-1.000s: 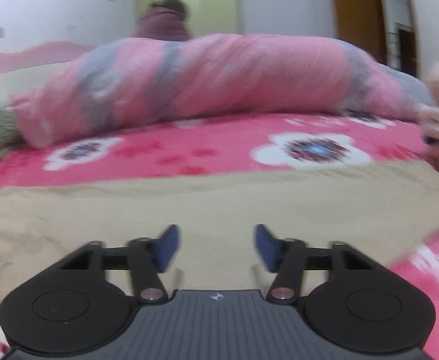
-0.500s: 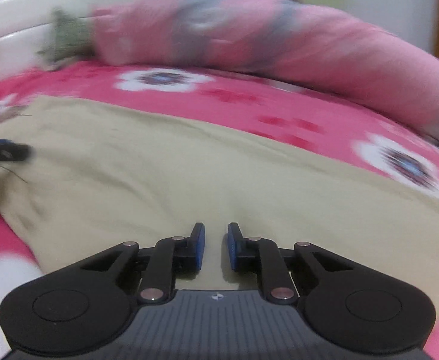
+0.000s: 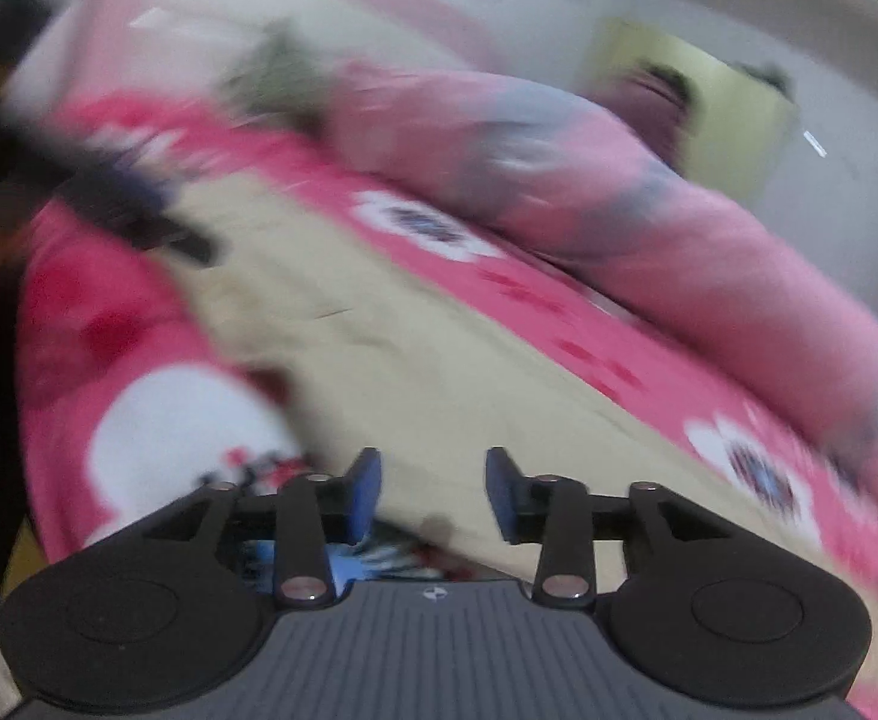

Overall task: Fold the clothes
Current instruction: 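Raise both grippers off the trousers and move them toward the clothes stack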

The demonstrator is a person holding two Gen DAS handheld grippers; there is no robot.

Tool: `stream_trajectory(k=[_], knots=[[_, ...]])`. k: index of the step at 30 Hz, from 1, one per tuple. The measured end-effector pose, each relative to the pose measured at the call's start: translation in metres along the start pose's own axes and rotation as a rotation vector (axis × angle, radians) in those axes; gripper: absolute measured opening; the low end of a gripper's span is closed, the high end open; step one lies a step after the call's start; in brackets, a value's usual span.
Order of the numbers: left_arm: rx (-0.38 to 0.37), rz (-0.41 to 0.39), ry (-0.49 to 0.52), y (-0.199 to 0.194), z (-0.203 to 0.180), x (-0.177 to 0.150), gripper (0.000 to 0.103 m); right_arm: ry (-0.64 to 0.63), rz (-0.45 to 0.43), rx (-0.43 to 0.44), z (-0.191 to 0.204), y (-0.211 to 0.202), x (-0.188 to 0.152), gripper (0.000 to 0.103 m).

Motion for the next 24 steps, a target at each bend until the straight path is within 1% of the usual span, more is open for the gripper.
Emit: stream_trajectory(k=[2, 3, 5, 6, 7, 9, 11, 12, 13, 14, 16, 18, 19, 22, 24], knots=[[0.006, 0.021, -0.001, 0.007, -0.001, -0.003, 0.083, -0.087, -0.005, -0.005, 0.016, 0.012, 0.003, 0.041], [0.012, 0.029, -0.007, 0.009, 0.000, -0.004, 0.083, -0.120, 0.009, -0.013, 0.021, 0.020, 0.003, 0.041], [0.032, 0.039, -0.018, 0.014, 0.005, -0.005, 0.082, -0.187, 0.044, -0.045, 0.027, 0.036, 0.002, 0.032], [0.042, 0.044, -0.024, 0.016, 0.007, -0.006, 0.082, -0.211, 0.061, -0.065, 0.028, 0.039, 0.002, 0.013], [0.052, 0.049, -0.030, 0.018, 0.010, -0.007, 0.081, -0.263, 0.050, -0.072, 0.027, 0.036, 0.004, 0.002], [0.068, 0.058, -0.037, 0.021, 0.014, -0.009, 0.081, -0.367, 0.027, -0.087, 0.023, 0.030, 0.009, 0.001], [0.056, 0.056, -0.036, 0.021, 0.018, -0.012, 0.082, -0.471, 0.004, -0.101, 0.019, 0.023, 0.014, 0.001], [0.045, 0.052, -0.039, 0.020, 0.019, -0.012, 0.082, -0.542, -0.013, -0.110, 0.021, 0.019, 0.015, 0.001], [0.037, 0.051, -0.040, 0.019, 0.020, -0.012, 0.082, -0.597, -0.014, -0.106, 0.022, 0.017, 0.013, 0.001], [0.033, 0.052, -0.038, 0.018, 0.022, -0.012, 0.082, -0.653, -0.007, -0.090, 0.025, 0.019, 0.009, 0.001], [0.031, 0.052, -0.031, 0.017, 0.023, -0.013, 0.081, -0.759, 0.032, -0.042, 0.036, 0.027, -0.011, 0.001], [0.028, 0.050, -0.026, 0.015, 0.025, -0.013, 0.081, -0.855, 0.065, -0.042, 0.046, 0.036, -0.035, 0.001], [0.026, 0.047, -0.024, 0.013, 0.026, -0.013, 0.081, -0.874, 0.057, -0.073, 0.048, 0.036, -0.041, 0.001], [0.030, 0.030, -0.027, 0.005, 0.031, -0.011, 0.081, -0.758, 0.080, -0.077, 0.035, 0.030, -0.037, 0.003], [0.027, 0.004, -0.023, -0.002, 0.031, -0.007, 0.082, -0.652, 0.103, -0.079, 0.019, 0.021, -0.034, 0.003]])
Point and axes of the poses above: each gripper's, at about its wrist camera, not at the fingertips, and y roughly the way its jaws point, z to its left, x to its top, the point moved 4 cm from there along y, roughly the way its jaws point, and after that the axes turned 5 degrees about z, right-handed, at the moved point
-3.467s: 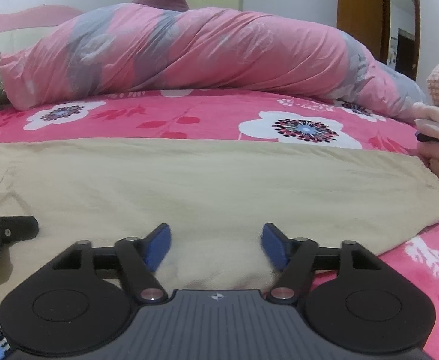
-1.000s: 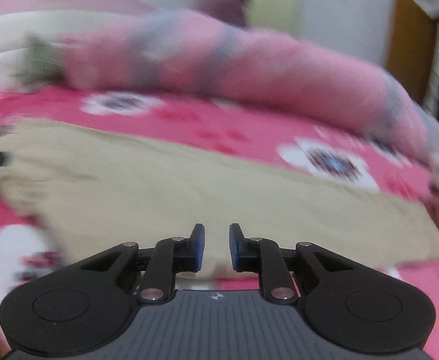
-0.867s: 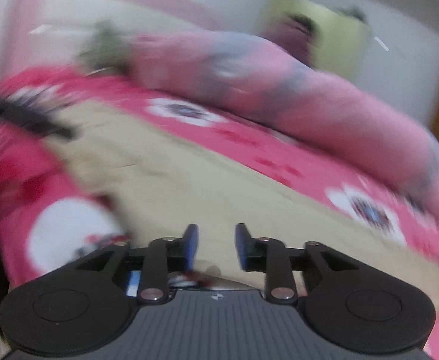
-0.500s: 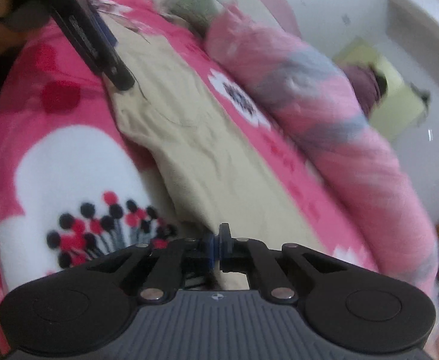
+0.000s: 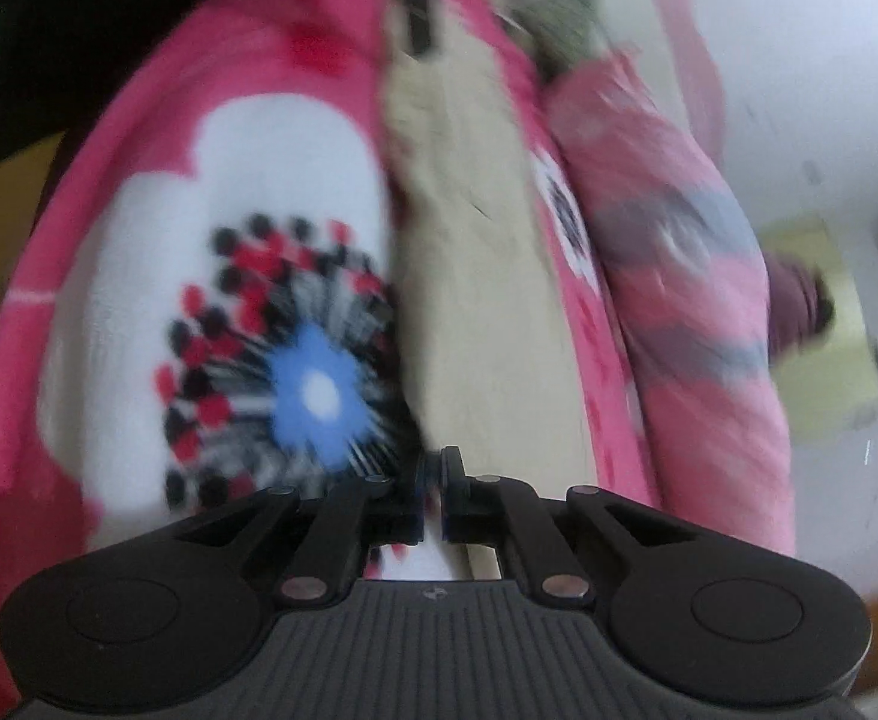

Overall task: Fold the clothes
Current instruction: 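Raise both grippers off the trousers and move them toward the clothes stack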

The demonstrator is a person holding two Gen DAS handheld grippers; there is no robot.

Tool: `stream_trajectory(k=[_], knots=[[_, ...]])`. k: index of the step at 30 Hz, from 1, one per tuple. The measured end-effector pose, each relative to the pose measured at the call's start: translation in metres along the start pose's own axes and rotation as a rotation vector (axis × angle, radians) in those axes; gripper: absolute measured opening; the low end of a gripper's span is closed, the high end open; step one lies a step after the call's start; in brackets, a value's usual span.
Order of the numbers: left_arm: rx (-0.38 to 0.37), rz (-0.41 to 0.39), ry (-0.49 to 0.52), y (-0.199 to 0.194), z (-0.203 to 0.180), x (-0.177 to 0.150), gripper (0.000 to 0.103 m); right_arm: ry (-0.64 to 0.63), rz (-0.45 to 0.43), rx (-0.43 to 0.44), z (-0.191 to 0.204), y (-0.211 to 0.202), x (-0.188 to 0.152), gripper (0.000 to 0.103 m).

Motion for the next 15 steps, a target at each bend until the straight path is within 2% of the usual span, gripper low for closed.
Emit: stream_trajectory(k=[2, 5, 8, 9, 11, 13, 15], knots=[[-0.010, -0.030, 0.012, -0.007, -0.003, 0.005, 0.082, 0.140, 0.005, 0.024, -0.018, -0.012, -0.006, 0.003], [-0.071, -0.049, 0.062, -0.007, -0.026, 0.015, 0.082, 0.397, -0.056, 0.085, -0.047, -0.026, -0.009, 0.003], [-0.139, -0.045, 0.117, 0.003, -0.060, 0.021, 0.080, 0.610, -0.099, 0.091, -0.069, -0.015, 0.000, 0.003], [-0.152, -0.042, 0.138, 0.008, -0.071, 0.022, 0.080, 0.652, -0.098, 0.072, -0.073, -0.008, 0.003, 0.003], [-0.156, -0.031, 0.183, 0.019, -0.093, 0.020, 0.069, 0.711, -0.087, 0.051, -0.076, 0.003, 0.006, 0.004], [-0.123, 0.005, 0.233, 0.033, -0.107, 0.014, 0.064, 0.777, -0.079, 0.073, -0.081, 0.018, 0.006, 0.004], [-0.102, 0.043, 0.268, 0.044, -0.114, 0.004, 0.059, 0.834, -0.038, 0.128, -0.068, 0.023, -0.010, 0.003]])
Point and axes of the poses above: each gripper's, at about its wrist camera, not at the fingertips, and y roughly the way its jaws point, z to its left, x to its top, the point moved 4 cm from there along y, roughly the way its jaws point, and after that the axes turned 5 degrees about z, right-handed, at the moved point
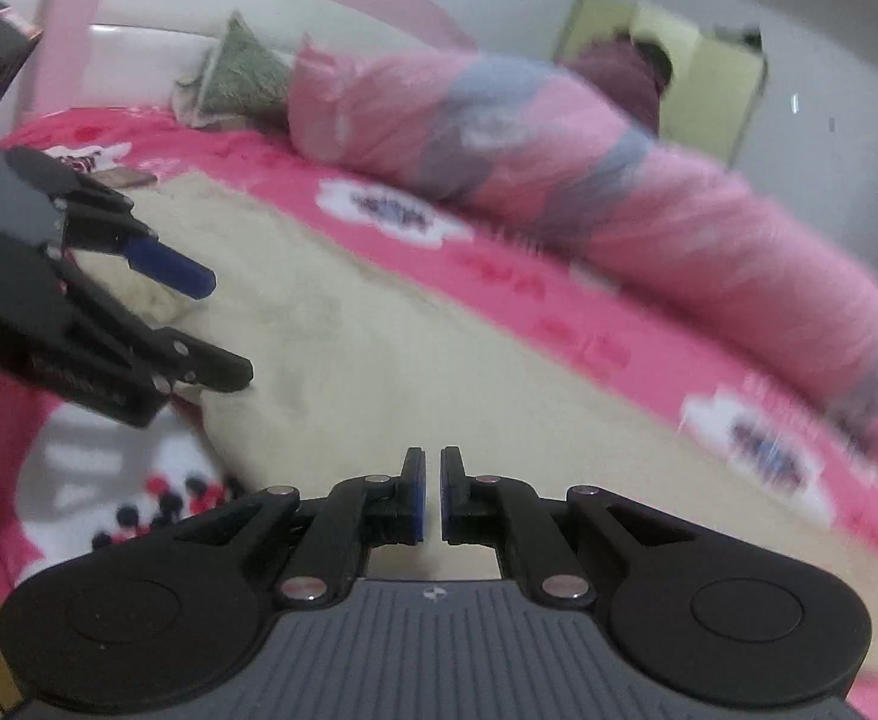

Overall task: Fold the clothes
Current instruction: 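Raise both grippers off the trousers and move them toward the clothes stack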

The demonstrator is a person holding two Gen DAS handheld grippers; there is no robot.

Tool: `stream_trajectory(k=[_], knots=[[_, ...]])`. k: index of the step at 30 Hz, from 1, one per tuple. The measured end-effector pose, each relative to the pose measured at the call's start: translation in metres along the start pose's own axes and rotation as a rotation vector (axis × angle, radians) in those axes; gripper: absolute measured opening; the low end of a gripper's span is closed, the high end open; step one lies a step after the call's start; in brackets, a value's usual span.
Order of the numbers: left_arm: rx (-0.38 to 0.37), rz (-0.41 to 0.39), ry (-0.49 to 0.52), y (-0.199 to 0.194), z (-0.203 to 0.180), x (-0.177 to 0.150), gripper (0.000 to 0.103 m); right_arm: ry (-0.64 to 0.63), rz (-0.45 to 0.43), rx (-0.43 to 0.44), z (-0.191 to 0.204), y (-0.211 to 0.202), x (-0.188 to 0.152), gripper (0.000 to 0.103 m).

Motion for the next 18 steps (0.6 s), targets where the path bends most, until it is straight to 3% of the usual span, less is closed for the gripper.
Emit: stream_trajectory(k=[1, 3, 7, 12, 16, 18], knots=[[-0.005, 0.003, 0.002, 0.000, -0.001, -0.005, 0.058, 0.031, 0.047, 0.015, -0.002, 0.005, -0.011, 0.003], [-0.015, 0.007, 0.011, 0.000, -0.003, -0.014, 0.058, 0.098, 0.056, 0.030, -0.008, 0.002, -0.030, 0.003], [-0.044, 0.012, 0.006, -0.003, 0.003, -0.020, 0.060, 0.216, 0.100, 0.073, -0.029, -0.019, -0.035, 0.003], [-0.042, 0.017, -0.010, -0.001, 0.003, -0.019, 0.063, 0.326, 0.037, 0.024, -0.068, -0.044, -0.024, 0.003], [-0.028, 0.027, -0.018, 0.000, 0.001, -0.018, 0.065, 0.335, 0.022, -0.037, -0.080, -0.017, -0.017, 0.003], [-0.025, 0.039, -0.026, 0.000, 0.002, -0.016, 0.066, 0.325, 0.092, -0.062, -0.082, 0.004, -0.030, 0.003]])
Point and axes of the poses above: each gripper's, at about its wrist camera, not at the fingertips, and y roughly the way its jaws point, z to its left, x to its top, the point moved 4 cm from there along y, roughly the way its jaws point, and after that the axes turned 5 degrees about z, right-handed, at the moved point
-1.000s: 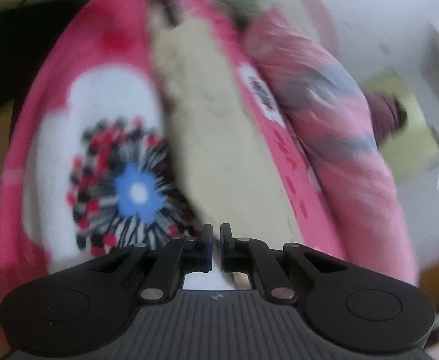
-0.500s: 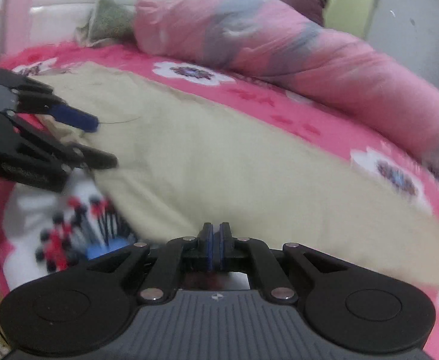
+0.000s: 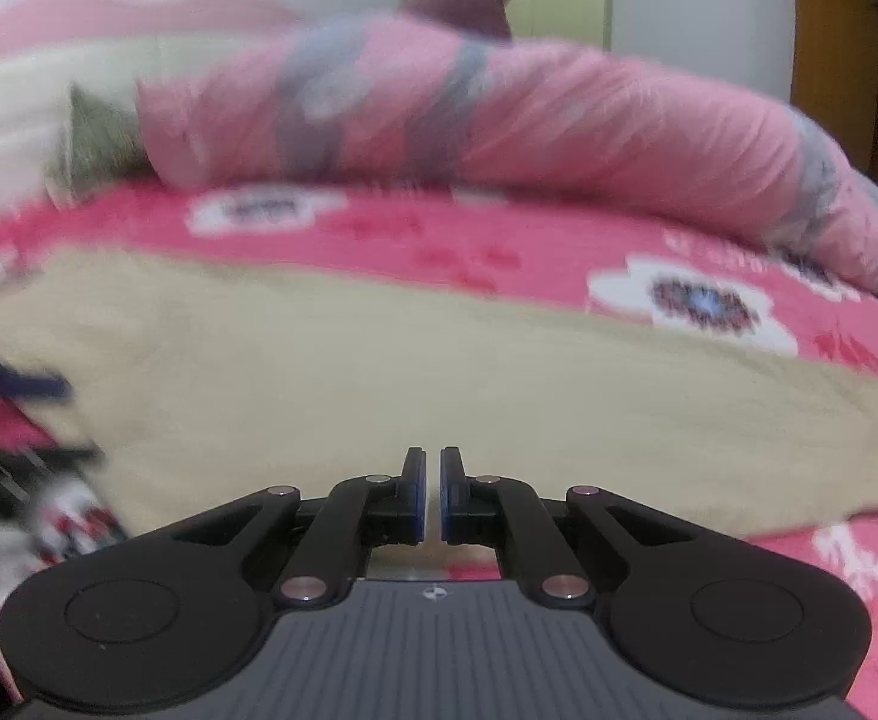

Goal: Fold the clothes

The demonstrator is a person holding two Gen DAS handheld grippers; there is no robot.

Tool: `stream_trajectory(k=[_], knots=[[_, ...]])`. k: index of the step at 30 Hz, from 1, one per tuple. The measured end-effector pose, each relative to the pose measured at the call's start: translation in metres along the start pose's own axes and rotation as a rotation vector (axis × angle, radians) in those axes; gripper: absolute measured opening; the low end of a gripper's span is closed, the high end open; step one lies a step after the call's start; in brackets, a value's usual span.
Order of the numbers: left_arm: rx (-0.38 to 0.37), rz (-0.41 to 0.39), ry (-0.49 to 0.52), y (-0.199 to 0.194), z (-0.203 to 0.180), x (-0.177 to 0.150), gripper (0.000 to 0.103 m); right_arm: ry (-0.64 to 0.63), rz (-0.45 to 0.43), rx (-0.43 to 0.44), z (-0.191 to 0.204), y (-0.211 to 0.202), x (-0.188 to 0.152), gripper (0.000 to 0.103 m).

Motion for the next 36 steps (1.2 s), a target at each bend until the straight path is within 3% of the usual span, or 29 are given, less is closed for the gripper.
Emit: stream_trajectory(k=[1, 3, 9, 14, 18, 22, 24, 27, 32, 36], knots=[[0.002, 0.003, -0.002, 0.000, 0.000, 0.000, 0.066, 0.000, 0.041, -0.021, -0.004, 0.009, -0.009, 0.002], [0.003, 0.003, -0.002, 0.000, 0.000, 0.000, 0.067, 0.007, 0.014, -0.003, -0.015, 0.002, -0.023, 0.002], [-0.010, -0.007, -0.023, -0.001, 0.004, -0.002, 0.067, 0.082, 0.069, -0.093, -0.041, -0.031, -0.026, 0.004], [-0.020, -0.001, -0.040, -0.009, 0.005, -0.006, 0.067, 0.077, -0.066, 0.029, -0.008, -0.043, 0.015, 0.004], [-0.034, 0.006, -0.061, -0.022, 0.012, -0.014, 0.067, -0.064, -0.113, 0.159, 0.058, -0.024, 0.041, 0.004], [-0.043, 0.007, -0.101, -0.035, 0.025, -0.021, 0.067, -0.156, -0.095, 0.280, 0.108, -0.002, 0.041, 0.003], [-0.044, 0.003, -0.132, -0.040, 0.033, -0.023, 0.067, -0.166, -0.011, 0.274, 0.116, 0.019, 0.024, 0.004], [-0.051, -0.016, -0.187, -0.048, 0.048, -0.024, 0.067, -0.146, -0.033, 0.276, 0.111, 0.010, 0.010, 0.004], [-0.051, -0.077, -0.228, -0.055, 0.067, -0.016, 0.068, -0.175, 0.033, 0.279, 0.104, -0.014, 0.016, 0.004], [-0.019, -0.087, -0.252, -0.048, 0.081, -0.014, 0.068, -0.140, -0.053, 0.265, 0.109, -0.016, 0.048, 0.004]])
Point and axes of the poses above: each gripper's, at about its wrist camera, not at the fingertips, and y roughly the way its jaws point, z to its left, x to its top, the point moved 4 cm from there along y, roughly the way its jaws point, and after that the axes turned 5 degrees about z, right-handed, at the moved point
